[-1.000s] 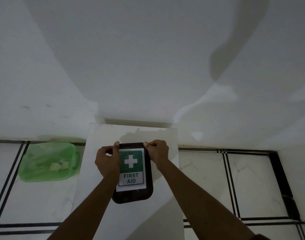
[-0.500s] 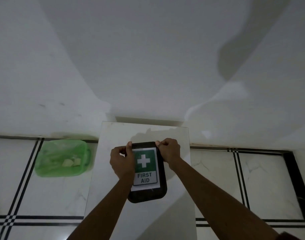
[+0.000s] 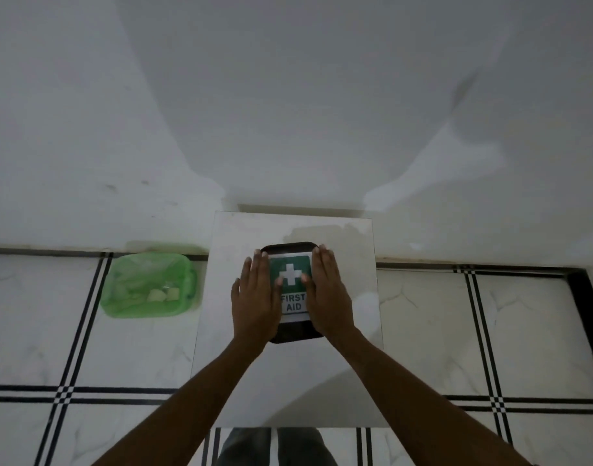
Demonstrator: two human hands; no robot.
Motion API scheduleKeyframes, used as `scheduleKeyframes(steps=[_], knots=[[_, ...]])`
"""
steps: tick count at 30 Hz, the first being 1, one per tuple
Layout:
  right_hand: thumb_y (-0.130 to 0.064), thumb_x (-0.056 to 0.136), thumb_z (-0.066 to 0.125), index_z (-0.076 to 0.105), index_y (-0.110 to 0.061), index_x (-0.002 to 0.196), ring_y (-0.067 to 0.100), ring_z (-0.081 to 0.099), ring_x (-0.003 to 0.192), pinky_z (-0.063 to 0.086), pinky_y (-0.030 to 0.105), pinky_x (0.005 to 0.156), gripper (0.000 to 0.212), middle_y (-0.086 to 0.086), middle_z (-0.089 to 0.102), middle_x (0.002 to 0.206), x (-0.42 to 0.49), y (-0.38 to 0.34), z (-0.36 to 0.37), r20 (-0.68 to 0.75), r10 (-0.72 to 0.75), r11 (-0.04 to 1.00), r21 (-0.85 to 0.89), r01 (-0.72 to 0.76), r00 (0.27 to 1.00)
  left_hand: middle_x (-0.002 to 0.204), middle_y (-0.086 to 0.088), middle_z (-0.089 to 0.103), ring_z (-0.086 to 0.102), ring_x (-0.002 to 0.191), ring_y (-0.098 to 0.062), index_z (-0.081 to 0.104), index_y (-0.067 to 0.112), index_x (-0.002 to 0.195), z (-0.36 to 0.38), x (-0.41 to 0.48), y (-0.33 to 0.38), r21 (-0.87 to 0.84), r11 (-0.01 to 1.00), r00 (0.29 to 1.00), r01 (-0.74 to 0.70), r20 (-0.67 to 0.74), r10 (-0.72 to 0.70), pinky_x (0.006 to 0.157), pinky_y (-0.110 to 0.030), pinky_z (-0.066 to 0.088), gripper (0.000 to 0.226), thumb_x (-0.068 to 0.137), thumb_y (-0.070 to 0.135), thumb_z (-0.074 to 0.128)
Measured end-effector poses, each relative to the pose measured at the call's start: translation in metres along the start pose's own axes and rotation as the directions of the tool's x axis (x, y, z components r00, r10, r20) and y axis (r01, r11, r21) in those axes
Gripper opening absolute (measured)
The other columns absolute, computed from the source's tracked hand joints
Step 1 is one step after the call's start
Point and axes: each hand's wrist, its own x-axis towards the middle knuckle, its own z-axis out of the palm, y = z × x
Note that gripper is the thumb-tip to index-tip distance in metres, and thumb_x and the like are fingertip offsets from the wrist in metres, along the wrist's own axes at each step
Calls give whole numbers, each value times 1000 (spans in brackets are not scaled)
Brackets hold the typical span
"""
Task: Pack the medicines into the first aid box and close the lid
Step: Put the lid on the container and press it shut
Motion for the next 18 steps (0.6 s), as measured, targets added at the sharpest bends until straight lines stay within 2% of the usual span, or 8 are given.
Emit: scheduleKeyframes(steps=[1,3,7,12,15,18], knots=[[-52,97,10,10,-10,150,21,6,149,17,36,118,68,9,12,160,-5,4,5,15,-48,998,-40,48,999,161,-1,1,-4,149,-17,3,18,152,7,-7,-2,71,997,998,-41,59,37,120,-45,6,63,98,47,14],[-51,98,13,7,-9,150,22,2,149,14,39,120,68,10,9,161,-10,12,11,30,-99,989,-110,102,995,159,-1,-9,-11,148,-18,-1,15,152,17,-13,-2,167,984,994,-68,94,53,120,-46,1,66,97,48,11],[-37,99,38,8,-5,151,23,-3,149,10,39,122,68,11,7,161,-11,22,17,23,-123,973,-192,125,992,160,-11,0,-1,148,-26,5,7,151,19,-10,5,283,955,994,-90,87,68,119,-48,4,72,96,52,0],[-43,98,37,9,-5,151,26,-2,149,9,40,122,71,12,7,161,-10,23,21,55,-103,955,-273,114,993,158,-19,14,9,146,-35,13,3,150,17,-9,4,302,948,989,-97,137,58,117,-53,17,75,95,52,-3],[-45,98,34,4,-7,151,27,-3,149,8,41,121,72,11,3,161,-10,19,21,71,-67,940,-330,87,995,157,-21,16,10,146,-38,14,2,149,15,-8,7,326,940,986,-97,159,47,117,-53,18,81,92,54,-9],[-50,97,23,2,-9,151,29,-3,149,8,43,120,71,11,2,161,-11,16,19,87,-50,934,-348,77,995,158,-20,12,7,146,-38,14,2,150,18,-9,4,364,927,989,-87,145,36,118,-52,17,79,92,54,-4]])
